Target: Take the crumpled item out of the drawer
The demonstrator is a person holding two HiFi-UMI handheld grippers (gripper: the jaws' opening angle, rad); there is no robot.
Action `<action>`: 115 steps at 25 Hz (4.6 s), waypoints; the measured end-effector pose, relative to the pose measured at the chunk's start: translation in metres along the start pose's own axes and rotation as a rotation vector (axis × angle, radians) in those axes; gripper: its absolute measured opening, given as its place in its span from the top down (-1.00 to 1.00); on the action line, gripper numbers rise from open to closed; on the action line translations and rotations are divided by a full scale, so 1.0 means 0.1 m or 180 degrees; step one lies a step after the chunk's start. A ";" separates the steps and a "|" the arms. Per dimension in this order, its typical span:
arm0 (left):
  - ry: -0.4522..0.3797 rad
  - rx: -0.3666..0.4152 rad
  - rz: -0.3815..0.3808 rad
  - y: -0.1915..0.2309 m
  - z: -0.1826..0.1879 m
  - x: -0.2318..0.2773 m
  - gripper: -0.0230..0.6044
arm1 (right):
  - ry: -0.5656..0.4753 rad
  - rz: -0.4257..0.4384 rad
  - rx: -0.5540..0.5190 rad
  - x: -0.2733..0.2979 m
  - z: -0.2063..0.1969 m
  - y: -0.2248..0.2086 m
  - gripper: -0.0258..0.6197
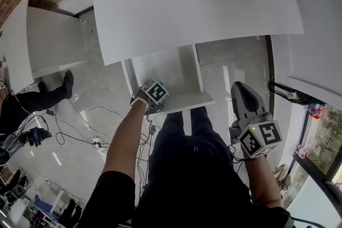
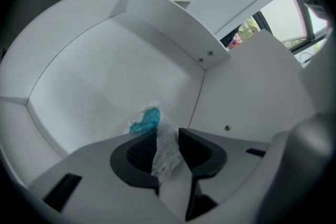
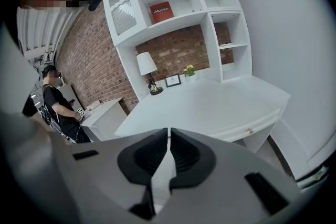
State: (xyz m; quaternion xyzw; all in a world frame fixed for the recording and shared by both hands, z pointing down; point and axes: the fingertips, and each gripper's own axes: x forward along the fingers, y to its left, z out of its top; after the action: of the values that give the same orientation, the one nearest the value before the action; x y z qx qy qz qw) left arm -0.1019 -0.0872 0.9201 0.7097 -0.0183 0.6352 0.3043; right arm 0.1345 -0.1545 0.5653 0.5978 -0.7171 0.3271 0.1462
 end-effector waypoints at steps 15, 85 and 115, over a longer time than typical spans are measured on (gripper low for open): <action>-0.0733 -0.0299 0.0585 0.32 0.10 -0.57 0.87 | -0.0109 0.0178 -0.0039 0.10 0.07 0.23 0.88; -0.5341 -0.0384 0.2254 -1.92 0.82 -6.41 0.87 | -0.1676 0.1043 -0.0778 -0.98 2.18 0.93 0.92; -0.5489 -0.0552 0.2189 -1.72 0.66 -6.44 0.88 | -0.1610 0.1045 -0.0769 -0.80 2.23 1.02 0.92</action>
State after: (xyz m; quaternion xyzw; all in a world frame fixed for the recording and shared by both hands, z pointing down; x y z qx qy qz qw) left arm -0.0957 -0.2091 0.2614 0.8665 -0.4945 -0.0598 0.0327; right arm 0.0970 -0.2297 0.3219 0.5148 -0.8512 0.1000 -0.0215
